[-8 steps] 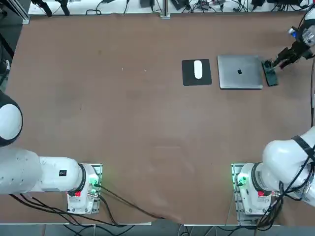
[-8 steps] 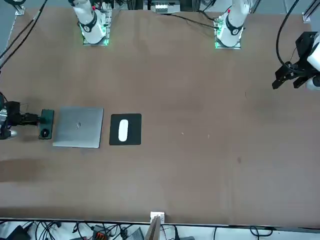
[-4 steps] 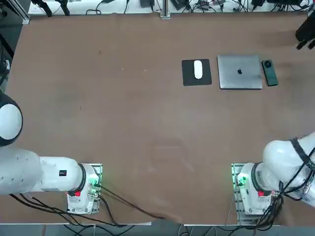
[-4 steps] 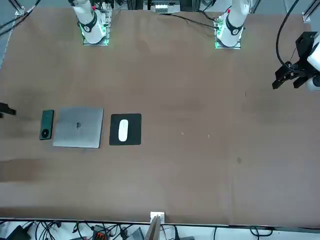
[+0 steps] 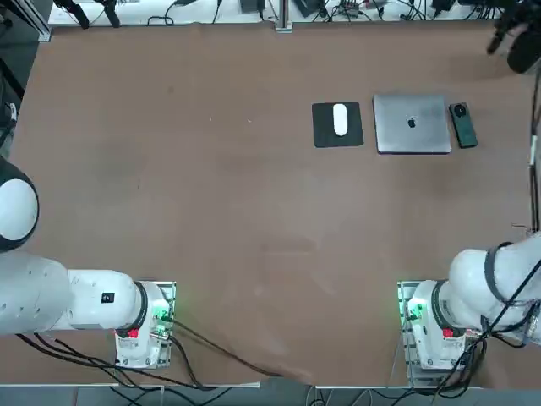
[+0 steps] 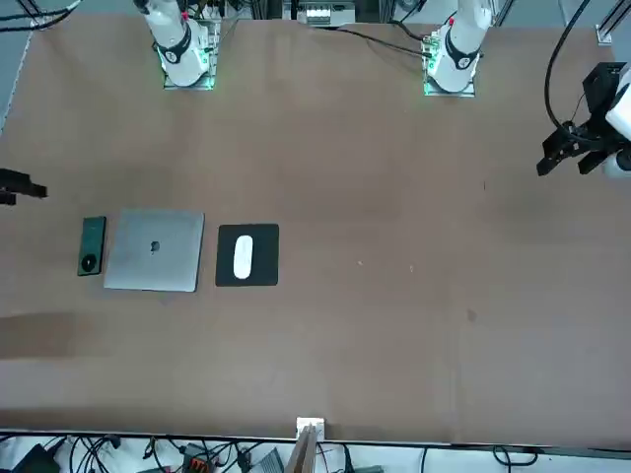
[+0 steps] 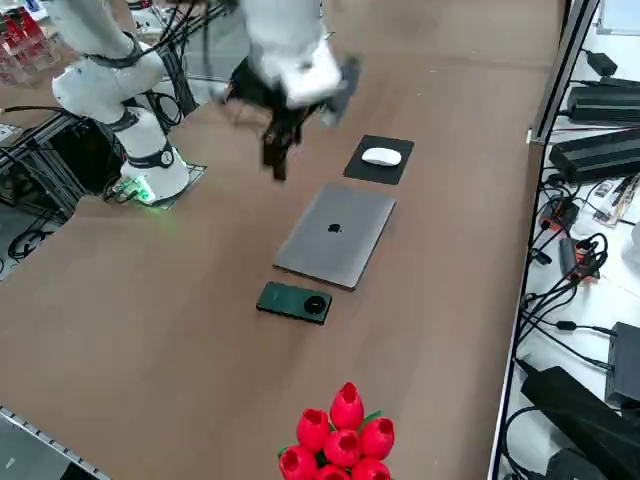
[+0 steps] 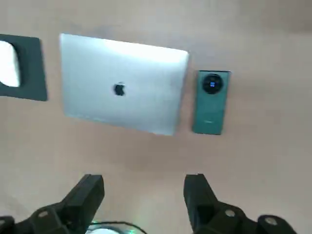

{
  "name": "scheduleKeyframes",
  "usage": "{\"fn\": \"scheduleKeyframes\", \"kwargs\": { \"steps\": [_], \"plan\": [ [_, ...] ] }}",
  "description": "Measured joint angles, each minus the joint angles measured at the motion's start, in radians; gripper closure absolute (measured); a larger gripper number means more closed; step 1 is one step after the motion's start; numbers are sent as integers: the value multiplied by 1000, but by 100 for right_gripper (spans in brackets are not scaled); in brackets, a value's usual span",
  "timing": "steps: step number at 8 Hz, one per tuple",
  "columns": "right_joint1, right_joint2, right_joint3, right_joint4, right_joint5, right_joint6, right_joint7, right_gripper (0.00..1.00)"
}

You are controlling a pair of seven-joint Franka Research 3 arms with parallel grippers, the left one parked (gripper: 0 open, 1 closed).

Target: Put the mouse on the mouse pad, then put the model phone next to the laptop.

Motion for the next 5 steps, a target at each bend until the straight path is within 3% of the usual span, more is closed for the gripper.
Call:
{"fn": "scheduleKeyframes", "kwargs": {
  "steps": [2, 3, 5],
  "plan": [
    [157, -22, -2, -7, 16, -8, 212, 0],
    [249, -32, -36, -9, 28, 5, 275, 0],
    [477, -78, -217, -46, 40, 42, 310, 0]
  ]
}}
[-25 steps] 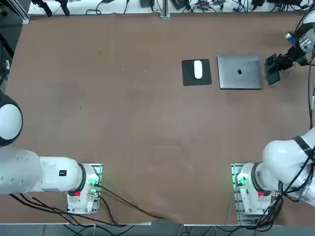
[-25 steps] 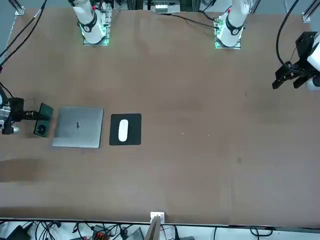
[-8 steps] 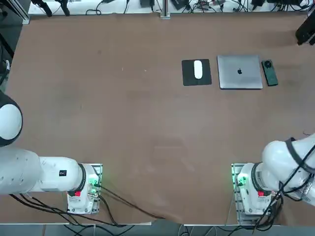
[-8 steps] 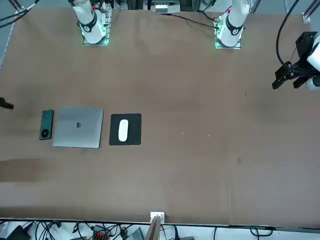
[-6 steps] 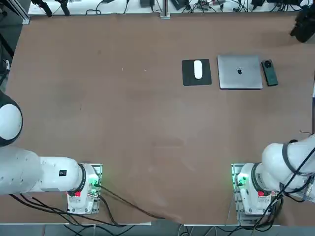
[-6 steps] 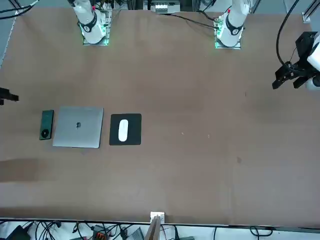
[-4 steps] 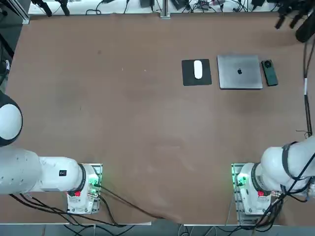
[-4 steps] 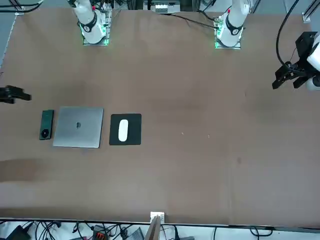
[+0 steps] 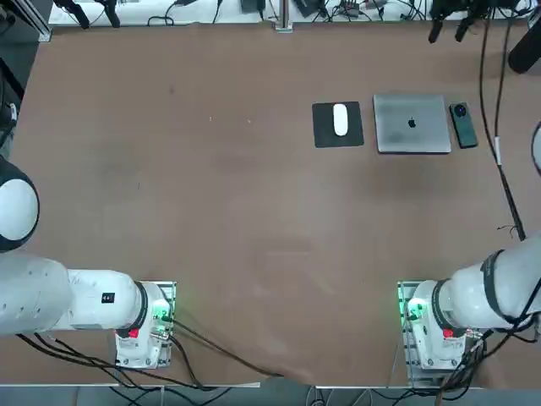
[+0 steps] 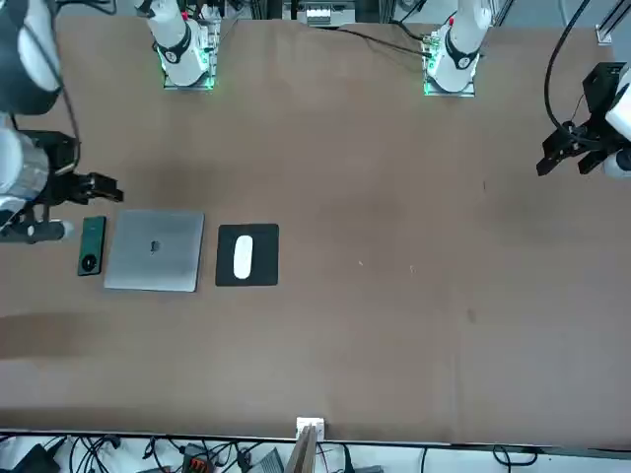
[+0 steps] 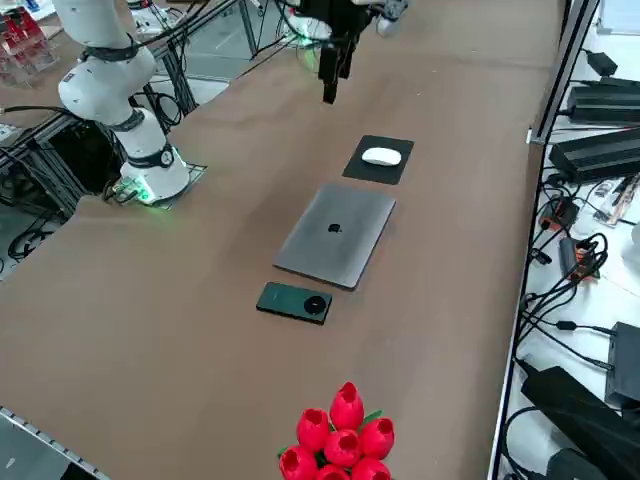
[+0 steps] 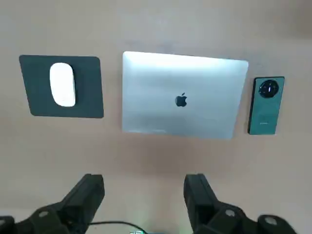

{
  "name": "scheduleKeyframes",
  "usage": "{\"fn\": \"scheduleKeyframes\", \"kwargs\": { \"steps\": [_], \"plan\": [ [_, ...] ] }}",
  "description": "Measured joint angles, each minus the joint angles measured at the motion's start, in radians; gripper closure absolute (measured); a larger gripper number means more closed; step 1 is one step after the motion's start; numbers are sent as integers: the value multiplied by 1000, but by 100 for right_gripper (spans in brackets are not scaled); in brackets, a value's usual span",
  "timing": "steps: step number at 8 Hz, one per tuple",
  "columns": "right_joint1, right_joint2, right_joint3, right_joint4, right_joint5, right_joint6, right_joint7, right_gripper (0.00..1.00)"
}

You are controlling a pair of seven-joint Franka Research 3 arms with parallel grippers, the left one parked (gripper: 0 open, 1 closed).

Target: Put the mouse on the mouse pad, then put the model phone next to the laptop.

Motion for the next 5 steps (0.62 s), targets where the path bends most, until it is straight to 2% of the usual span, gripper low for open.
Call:
{"fn": "scheduleKeyframes", "kwargs": {
  "steps": [1, 2, 4, 5],
  "plan": [
    [36, -57, -36, -68, 0, 84, 2, 0],
    [17, -133, -38, -161, 0, 180, 1, 0],
    [-71, -250, 10, -288, 1, 223, -2, 0],
    [-89, -272, 22, -311, 1, 222, -2, 0]
  ]
}}
